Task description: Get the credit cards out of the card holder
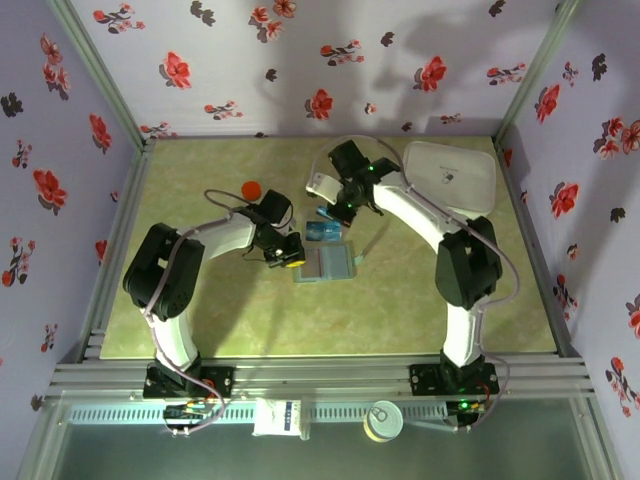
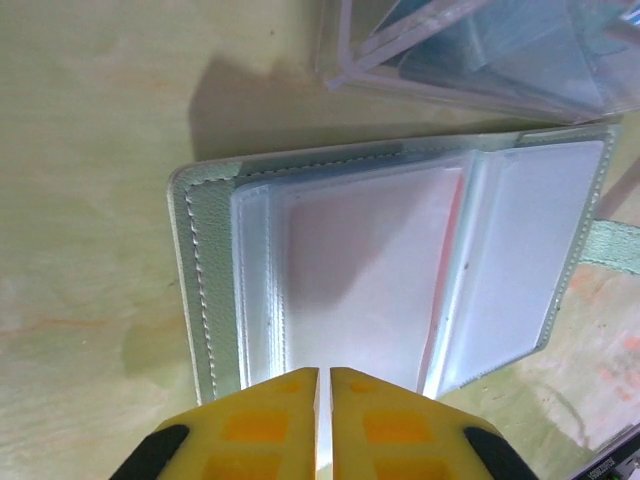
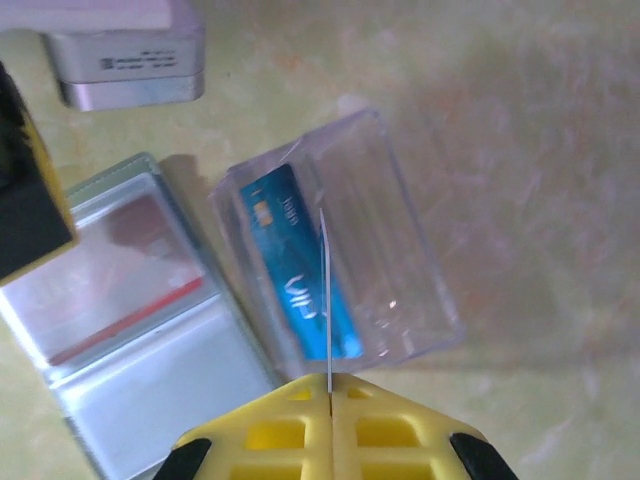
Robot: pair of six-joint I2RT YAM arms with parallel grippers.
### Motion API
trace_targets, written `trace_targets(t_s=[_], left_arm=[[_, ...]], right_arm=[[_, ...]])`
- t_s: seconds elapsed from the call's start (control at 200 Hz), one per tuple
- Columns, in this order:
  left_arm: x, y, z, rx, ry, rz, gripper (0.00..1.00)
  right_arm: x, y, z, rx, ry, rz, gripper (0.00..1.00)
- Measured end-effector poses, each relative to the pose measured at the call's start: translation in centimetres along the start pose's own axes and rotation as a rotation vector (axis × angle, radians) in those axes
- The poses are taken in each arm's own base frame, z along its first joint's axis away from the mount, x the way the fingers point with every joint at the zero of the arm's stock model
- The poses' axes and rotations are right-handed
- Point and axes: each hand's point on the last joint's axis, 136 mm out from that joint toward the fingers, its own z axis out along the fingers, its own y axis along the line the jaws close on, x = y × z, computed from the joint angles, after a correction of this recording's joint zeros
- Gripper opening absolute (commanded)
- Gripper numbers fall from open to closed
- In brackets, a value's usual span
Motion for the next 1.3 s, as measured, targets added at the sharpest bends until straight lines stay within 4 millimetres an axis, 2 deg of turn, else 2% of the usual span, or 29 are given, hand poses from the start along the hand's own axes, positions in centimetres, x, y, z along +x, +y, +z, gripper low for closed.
trace_targets(t_s=[0.165, 0.36, 0.58, 0.78, 0.825, 0.94, 1.015, 1.19, 1.3], left_arm=[[-0.2, -0.2, -0.9, 0.002, -0.02, 0.007, 0.12], [-0.2, 0.1, -1.1, -0.001, -0.023, -0.001, 0.12], [0.4, 0.9, -0.8, -0.013, -0.008, -0.011, 0.12], [1.1, 1.8, -0.6, -0.025, 0.005, -0.023, 0.11], [1.2, 1.9, -0.6, -0.028, 0.006, -0.026, 0.11], [1.2, 2.1, -0.6, -0.029, 0.006, -0.03, 0.11], [1.0, 2.1, -0.6, -0.026, 0.002, -0.03, 0.11], [1.0, 2.1, -0.6, -0.025, 0.0, -0.03, 0.11], [0.9, 2.0, -0.6, -0.023, -0.002, -0.029, 0.11]], right_arm=[[-1.4, -2.0, 0.6, -0.038, 0.002, -0.1, 0.0], [-1.8, -3.0, 1.6, -0.098, 0.027, -0.153, 0.0], [-0.9, -2.1, 3.5, -0.182, 0.062, -0.168, 0.0], [-0.8, -1.5, 4.3, -0.225, 0.052, -0.17, 0.0], [-0.9, -1.4, 4.4, -0.232, 0.049, -0.168, 0.04], [-0.8, -1.3, 4.6, -0.237, 0.05, -0.166, 0.25], [-0.8, -1.7, 4.8, -0.219, 0.055, -0.162, 0.27], [-1.5, -4.2, 5.7, -0.089, 0.044, -0.137, 0.29], [-1.2, -4.7, 6.4, -0.06, 0.047, -0.12, 0.3]])
